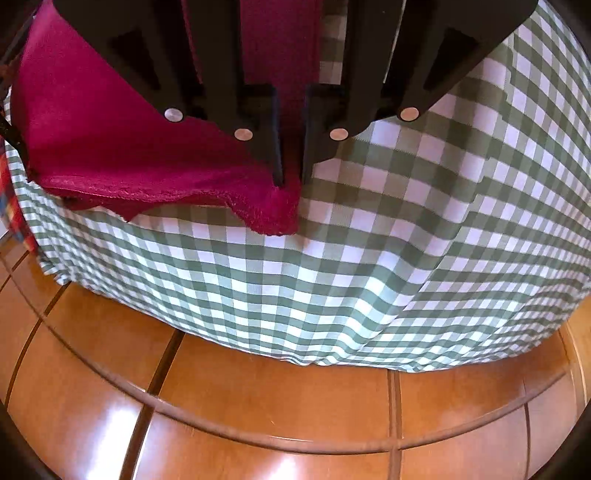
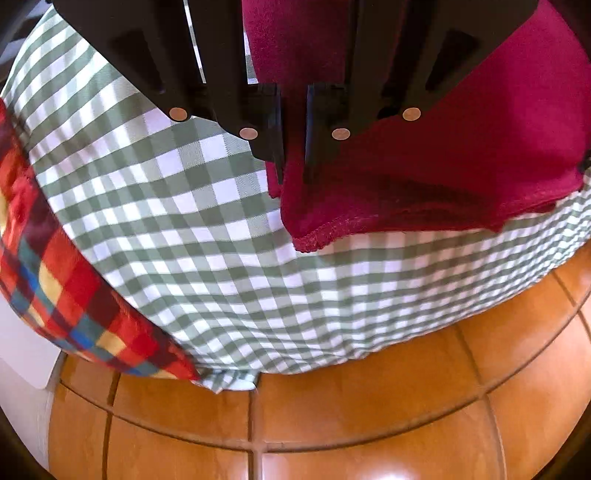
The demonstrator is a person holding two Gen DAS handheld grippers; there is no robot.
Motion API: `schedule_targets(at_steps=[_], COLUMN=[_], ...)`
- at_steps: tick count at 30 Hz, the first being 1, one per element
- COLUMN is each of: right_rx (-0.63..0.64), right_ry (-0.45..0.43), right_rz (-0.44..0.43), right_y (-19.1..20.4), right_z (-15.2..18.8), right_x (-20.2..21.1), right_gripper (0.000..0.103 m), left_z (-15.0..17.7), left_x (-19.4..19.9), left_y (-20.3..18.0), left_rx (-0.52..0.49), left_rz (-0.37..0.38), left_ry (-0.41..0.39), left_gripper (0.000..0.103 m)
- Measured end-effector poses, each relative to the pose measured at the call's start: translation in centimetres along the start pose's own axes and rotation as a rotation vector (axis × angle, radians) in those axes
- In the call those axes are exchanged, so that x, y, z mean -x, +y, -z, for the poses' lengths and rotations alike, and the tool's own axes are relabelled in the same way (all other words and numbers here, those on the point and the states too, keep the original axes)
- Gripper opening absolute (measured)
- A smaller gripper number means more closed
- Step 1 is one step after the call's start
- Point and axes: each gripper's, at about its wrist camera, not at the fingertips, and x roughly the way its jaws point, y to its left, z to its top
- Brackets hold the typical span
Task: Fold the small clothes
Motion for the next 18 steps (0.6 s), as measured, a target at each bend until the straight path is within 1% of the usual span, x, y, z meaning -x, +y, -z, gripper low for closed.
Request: schedule_targets(at_steps=[2,4,5,6,7,8,9,10,12,15,18], right_rx=[0.015,-0.002,-0.016,-0.042,-0.051,-0.057,-0.059,-0.06,-0.066,-0.077,-0.093], right_ry=[0.003,0.015,0.018,0.021,0.02,0.016,0.008,0.0,0.007,0.017,0.045], right_rz=[0.007,-0.016,-0.033,-0.077,-0.094,-0.112,-0.129,-0.144,-0.19,-0.221,-0.258], right_y=[0.2,-0.2,-0.4,-1.0,-1.3,-1.6,-2.1,-2.4,-3.2,-4.4,-5.3], right_z=[-0.1,-0.2,-0.3,-0.4,-0.5,-0.6,-0.5,-0.3,0.4,1.7,3.6], right_x=[0.0,0.1,0.3,0.8,1.1,1.6,2.3,3.0,4.2,5.5,6.5], right_gripper=[0.008,0.007,0.008,0.008,0.008,0.013,0.02,0.022,0.023,0.023,0.023], left_z=[-0.5,-0.6,-0.6,-0.5,-0.3,0.0,0.3,0.9,2.0,3.6,5.8], left_x=[0.6,1.8,2.6,3.3,4.0,4.6,5.3,6.0,7.4,8.7,9.6], left_y=[-0.4,-0.2,0.2,0.5,0.7,0.9,1.0,1.1,1.5,1.9,1.9], left_rx=[-0.013,-0.006,0.013,0.02,0.02,0.015,0.007,-0.004,-0.013,-0.014,-0.024], left_rz=[-0.012,-0.007,-0.001,0.003,0.009,0.013,0.011,0.007,0.012,0.015,0.023], left_ry=[-0.014,-0.039,-0.06,-0.076,-0.09,-0.104,-0.114,-0.125,-0.14,-0.153,-0.145], left_gripper=[0.014,0.024,0.027,0.028,0.028,0.027,0.027,0.027,0.028,0.035,0.036])
